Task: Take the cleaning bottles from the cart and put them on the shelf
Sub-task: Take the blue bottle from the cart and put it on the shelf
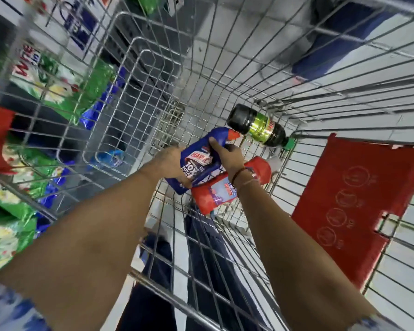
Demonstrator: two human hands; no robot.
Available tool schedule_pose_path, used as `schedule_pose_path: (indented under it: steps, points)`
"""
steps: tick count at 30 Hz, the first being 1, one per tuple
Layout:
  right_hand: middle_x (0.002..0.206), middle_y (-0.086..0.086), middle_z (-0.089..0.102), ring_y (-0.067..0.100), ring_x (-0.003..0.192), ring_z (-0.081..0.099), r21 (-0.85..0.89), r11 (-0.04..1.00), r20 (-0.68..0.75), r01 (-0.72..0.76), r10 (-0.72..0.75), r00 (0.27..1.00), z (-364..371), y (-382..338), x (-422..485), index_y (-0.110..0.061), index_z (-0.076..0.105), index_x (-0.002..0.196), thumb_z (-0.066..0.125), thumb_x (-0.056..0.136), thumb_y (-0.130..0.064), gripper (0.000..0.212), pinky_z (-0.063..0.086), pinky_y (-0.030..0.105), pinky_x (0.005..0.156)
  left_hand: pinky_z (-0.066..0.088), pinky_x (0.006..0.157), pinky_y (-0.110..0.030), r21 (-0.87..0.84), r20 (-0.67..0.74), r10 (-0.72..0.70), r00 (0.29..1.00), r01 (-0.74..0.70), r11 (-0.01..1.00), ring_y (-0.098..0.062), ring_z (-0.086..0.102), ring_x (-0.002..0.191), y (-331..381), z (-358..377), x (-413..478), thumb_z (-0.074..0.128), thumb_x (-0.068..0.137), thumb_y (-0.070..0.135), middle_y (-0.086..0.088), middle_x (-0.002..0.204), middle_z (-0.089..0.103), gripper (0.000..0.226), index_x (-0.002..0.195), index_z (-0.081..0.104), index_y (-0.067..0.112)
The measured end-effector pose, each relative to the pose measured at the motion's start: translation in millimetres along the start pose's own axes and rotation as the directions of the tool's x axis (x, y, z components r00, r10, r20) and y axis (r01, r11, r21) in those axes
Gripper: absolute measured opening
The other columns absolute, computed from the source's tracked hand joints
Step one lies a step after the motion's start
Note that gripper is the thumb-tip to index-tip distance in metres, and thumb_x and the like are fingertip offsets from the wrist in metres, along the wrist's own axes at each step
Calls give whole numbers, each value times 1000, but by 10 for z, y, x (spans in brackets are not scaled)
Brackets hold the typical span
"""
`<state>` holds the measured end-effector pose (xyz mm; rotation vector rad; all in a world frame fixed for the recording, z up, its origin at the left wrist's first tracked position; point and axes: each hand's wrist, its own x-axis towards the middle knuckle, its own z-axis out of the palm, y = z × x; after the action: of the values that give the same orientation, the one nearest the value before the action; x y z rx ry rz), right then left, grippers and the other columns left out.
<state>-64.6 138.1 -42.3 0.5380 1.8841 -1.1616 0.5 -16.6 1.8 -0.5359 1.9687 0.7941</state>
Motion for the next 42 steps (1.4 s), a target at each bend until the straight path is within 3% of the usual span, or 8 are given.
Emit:
schedule_pose_path:
  steps: [8,11,15,18,22,30,38,42]
  points:
    - [72,-6,74,14,70,71,230,957,136,174,-209,968,23,-404,-471,-21,68,74,73,77,-34,14,56,26,64,51,96,-42,-174,42,92,995,-84,981,-28,65,101,51,-370,-518,92,45,15,-10,106,70,70,108,61,11]
    - [65,-6,73,10,60,69,217,925,97,312,-339,936,-29,-841,-738,-19,70,70,78,72,-26,11,55,21,56,51,93,-36,-316,-66,119,991,-134,939,-25,65,96,131,-475,-808,90,50,11,-3,98,69,58,100,61,17]
    - [83,16,73,26,73,68,192,880,113,434,-459,881,-111,-1419,-1128,-6,71,82,83,65,-28,30,57,37,70,49,85,-33,-494,-281,102,954,-235,837,-22,63,93,319,-534,-1206,87,57,11,-6,101,70,55,105,62,9]
    - [65,-1,71,16,62,66,154,846,109,510,-527,843,-115,-1713,-1452,-17,70,67,85,60,-34,23,54,28,60,51,88,-33,-542,-377,108,920,-314,780,-23,63,100,413,-580,-1509,85,61,11,-11,111,68,60,115,60,5]
    - [70,4,73,19,64,68,110,812,129,573,-584,802,-97,-1887,-1831,-18,71,68,85,59,-35,23,54,29,62,47,56,-3,-524,-452,187,872,-429,735,13,61,66,387,-676,-1852,86,57,11,15,84,66,49,98,60,20]
    - [71,0,74,16,62,70,118,688,219,716,-721,657,270,-2139,-2493,-17,73,76,85,58,-31,26,55,26,57,53,84,-32,-516,-641,75,764,-501,695,-15,66,91,15,-771,-2437,92,45,30,4,97,72,61,96,60,31]
    - [75,10,69,11,69,60,104,312,527,944,-822,213,1080,-2502,-3422,-14,68,75,81,67,-19,17,53,35,67,51,83,-25,-467,-853,-91,513,-675,571,-14,63,91,-713,-835,-3133,87,57,15,-7,108,70,62,111,57,12]
    - [78,-16,66,-4,73,59,130,114,639,985,-769,4,1555,-2790,-3974,-32,62,76,80,67,-19,24,52,20,76,48,88,-30,-385,-920,-171,352,-737,556,-12,62,93,-1133,-1047,-3428,85,61,17,1,104,67,57,109,54,19]
